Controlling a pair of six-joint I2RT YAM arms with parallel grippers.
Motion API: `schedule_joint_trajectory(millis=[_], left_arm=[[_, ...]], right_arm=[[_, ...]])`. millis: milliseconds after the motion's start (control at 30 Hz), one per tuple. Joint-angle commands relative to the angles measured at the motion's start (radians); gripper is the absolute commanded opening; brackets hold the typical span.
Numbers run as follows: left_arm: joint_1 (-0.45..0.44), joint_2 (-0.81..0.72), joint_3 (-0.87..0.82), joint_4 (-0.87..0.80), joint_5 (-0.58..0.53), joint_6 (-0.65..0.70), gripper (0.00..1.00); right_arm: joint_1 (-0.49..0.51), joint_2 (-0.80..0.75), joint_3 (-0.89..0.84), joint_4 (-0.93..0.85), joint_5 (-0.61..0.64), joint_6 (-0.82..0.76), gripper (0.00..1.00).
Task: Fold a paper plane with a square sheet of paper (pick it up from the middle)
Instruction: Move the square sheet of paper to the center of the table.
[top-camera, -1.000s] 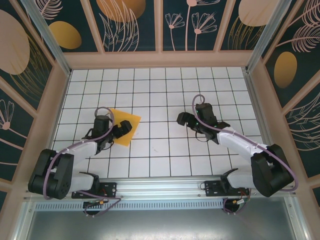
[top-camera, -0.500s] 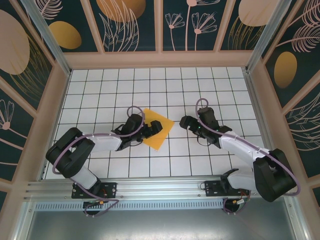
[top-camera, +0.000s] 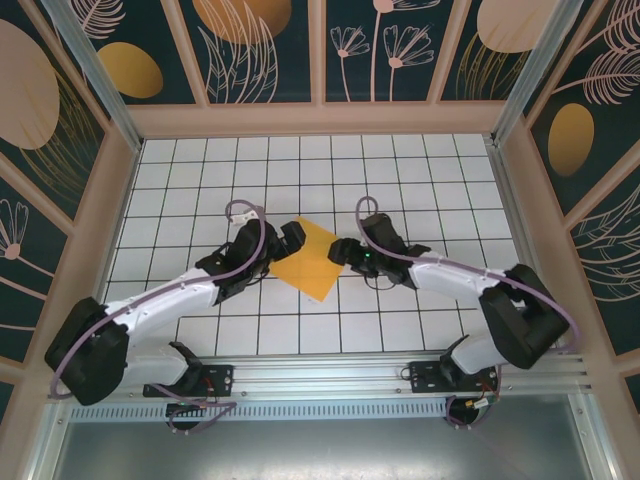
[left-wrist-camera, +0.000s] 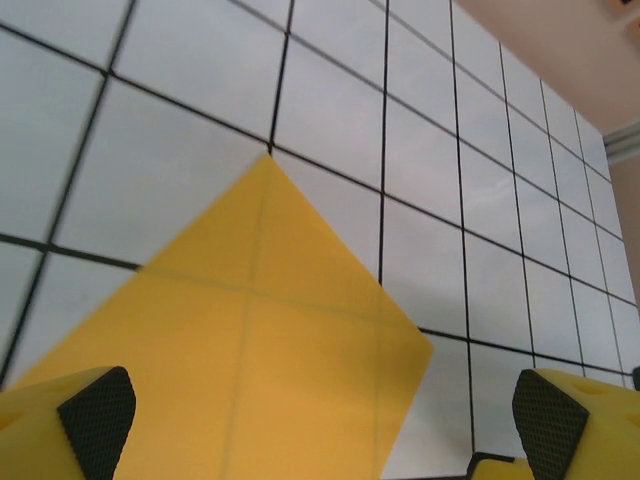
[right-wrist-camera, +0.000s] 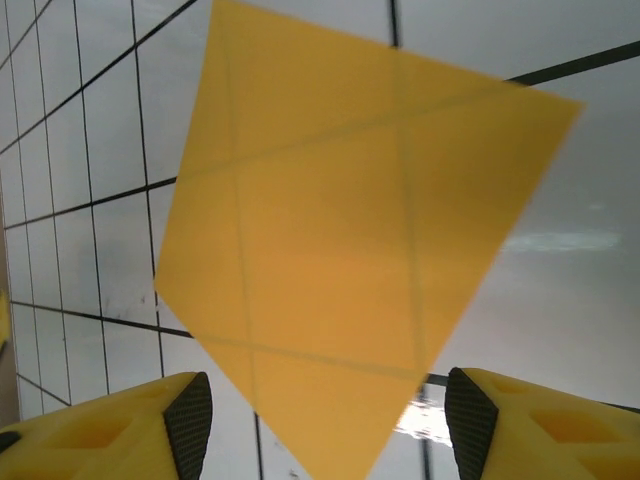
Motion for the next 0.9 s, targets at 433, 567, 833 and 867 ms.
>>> schedule_joint_trajectory(millis=[433, 567, 833, 867], left_arm=[[0.122, -0.197, -0.121, -0.137, -0.06, 0.18, 0.99], [0.124, -0.181, -0.098, -0.145, -0.07, 0.189, 0.99], [0.125, -0.217, -0.136, 0.021, -0.043, 0.236, 0.99], [0.124, -0.22, -0.138, 0.042, -0.04, 0.244, 0.99]], right_arm=[[0.126, 0.283, 0.218, -0.142, -0.026, -0.003, 0.7], [0.105, 0.245, 0.187, -0.226, -0.026, -0.074, 0.71], [-0.087, 0.236, 0.167, -0.287, -0.082, -0.366, 0.71], [-0.107, 0.246, 0.186, -0.309, -0.085, -0.428, 0.71]])
